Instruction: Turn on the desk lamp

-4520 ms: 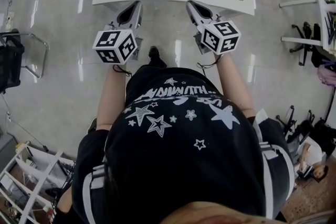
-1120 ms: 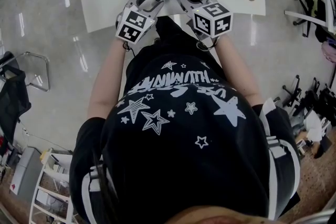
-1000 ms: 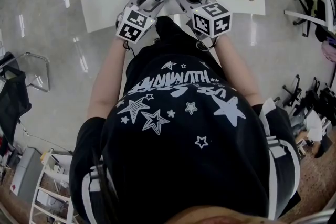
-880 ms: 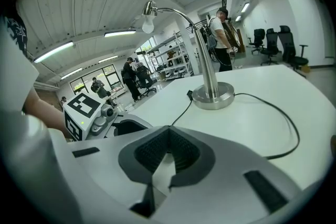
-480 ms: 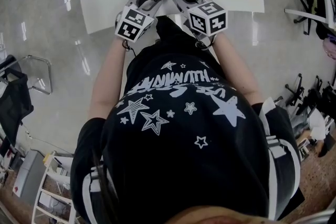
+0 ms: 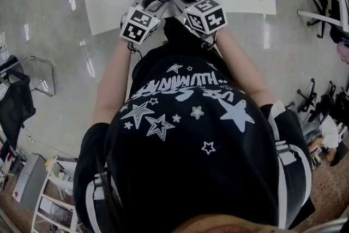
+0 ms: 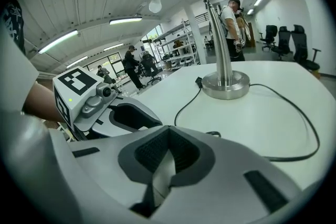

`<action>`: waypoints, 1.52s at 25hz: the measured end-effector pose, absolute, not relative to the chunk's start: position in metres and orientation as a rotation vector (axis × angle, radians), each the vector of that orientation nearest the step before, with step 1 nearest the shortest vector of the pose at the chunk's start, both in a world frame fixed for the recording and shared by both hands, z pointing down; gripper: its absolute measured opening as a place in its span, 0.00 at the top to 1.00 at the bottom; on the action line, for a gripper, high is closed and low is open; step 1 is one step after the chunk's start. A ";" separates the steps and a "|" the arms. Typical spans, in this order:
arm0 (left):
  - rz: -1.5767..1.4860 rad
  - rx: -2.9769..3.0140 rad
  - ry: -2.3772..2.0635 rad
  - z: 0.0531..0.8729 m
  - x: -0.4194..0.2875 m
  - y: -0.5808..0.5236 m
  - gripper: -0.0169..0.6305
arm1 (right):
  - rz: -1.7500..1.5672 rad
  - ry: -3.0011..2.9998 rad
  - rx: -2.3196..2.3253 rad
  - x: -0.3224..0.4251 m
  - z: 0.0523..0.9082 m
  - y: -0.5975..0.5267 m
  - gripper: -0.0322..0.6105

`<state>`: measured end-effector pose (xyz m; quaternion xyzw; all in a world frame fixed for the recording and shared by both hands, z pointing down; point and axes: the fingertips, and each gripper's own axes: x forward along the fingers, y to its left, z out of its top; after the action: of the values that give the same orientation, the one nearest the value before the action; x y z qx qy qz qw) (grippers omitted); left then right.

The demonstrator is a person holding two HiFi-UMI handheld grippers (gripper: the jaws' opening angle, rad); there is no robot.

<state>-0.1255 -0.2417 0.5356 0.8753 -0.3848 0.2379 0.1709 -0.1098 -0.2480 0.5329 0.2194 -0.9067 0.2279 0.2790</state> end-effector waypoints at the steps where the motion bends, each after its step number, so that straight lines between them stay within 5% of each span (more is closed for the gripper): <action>1: 0.673 2.485 -1.094 0.535 -0.126 -0.241 0.76 | 0.601 -2.424 0.580 -0.112 0.534 -0.247 0.94; 38: 0.653 2.445 -1.095 0.539 -0.123 -0.240 0.77 | 0.554 -2.165 0.593 -0.107 0.540 -0.248 0.94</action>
<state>-0.1228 -0.2398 0.5386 0.8704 -0.3897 0.2326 0.1910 -0.1073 -0.2476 0.5397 0.2346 -0.8569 0.2191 0.4032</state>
